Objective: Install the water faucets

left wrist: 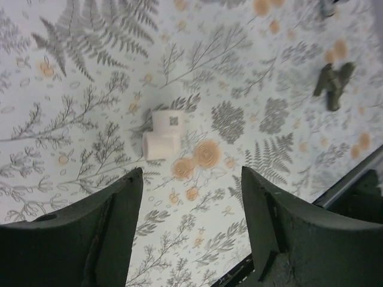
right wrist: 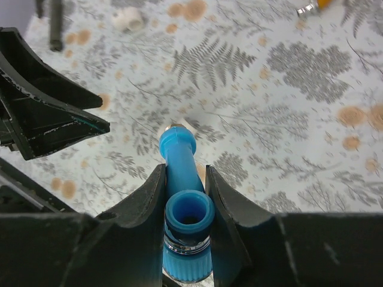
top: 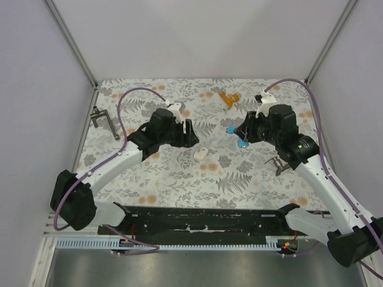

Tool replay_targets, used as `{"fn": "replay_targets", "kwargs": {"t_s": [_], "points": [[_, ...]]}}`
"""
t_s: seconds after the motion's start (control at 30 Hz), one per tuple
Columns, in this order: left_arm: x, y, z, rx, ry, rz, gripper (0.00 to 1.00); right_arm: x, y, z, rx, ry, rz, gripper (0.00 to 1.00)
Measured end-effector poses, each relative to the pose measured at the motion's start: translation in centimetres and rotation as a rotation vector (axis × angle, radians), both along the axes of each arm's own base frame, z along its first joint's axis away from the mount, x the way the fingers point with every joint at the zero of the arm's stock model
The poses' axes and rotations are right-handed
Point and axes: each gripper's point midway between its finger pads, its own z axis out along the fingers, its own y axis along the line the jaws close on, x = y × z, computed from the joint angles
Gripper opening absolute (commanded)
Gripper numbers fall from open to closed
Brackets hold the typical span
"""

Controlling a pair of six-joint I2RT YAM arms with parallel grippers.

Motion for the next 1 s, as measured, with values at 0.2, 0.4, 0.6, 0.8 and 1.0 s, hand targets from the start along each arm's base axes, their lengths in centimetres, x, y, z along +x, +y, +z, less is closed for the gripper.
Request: {"fn": "replay_targets", "kwargs": {"t_s": [0.2, 0.4, 0.6, 0.8, 1.0], "points": [[-0.9, -0.7, -8.1, 0.223, 0.133, 0.016, 0.73, -1.0, -2.1, -3.5, -0.102, 0.068, -0.053, 0.00], [-1.3, -1.3, -14.4, 0.394, 0.208, 0.018, 0.72, -1.7, -2.6, -4.1, -0.124, 0.069, -0.052, 0.00], [-1.6, -1.7, -16.9, 0.478, 0.205, 0.014, 0.70, -2.3, -3.1, -3.4, -0.123, 0.036, -0.056, 0.00], [-0.7, -2.2, -17.4, 0.498, 0.175, 0.030, 0.68, -2.5, -3.4, -3.2, -0.129, 0.027, -0.062, 0.00], [0.1, -2.9, -17.4, 0.488, 0.140, 0.042, 0.67, -2.5, -3.5, -3.3, -0.138, 0.027, -0.061, 0.00]]}}
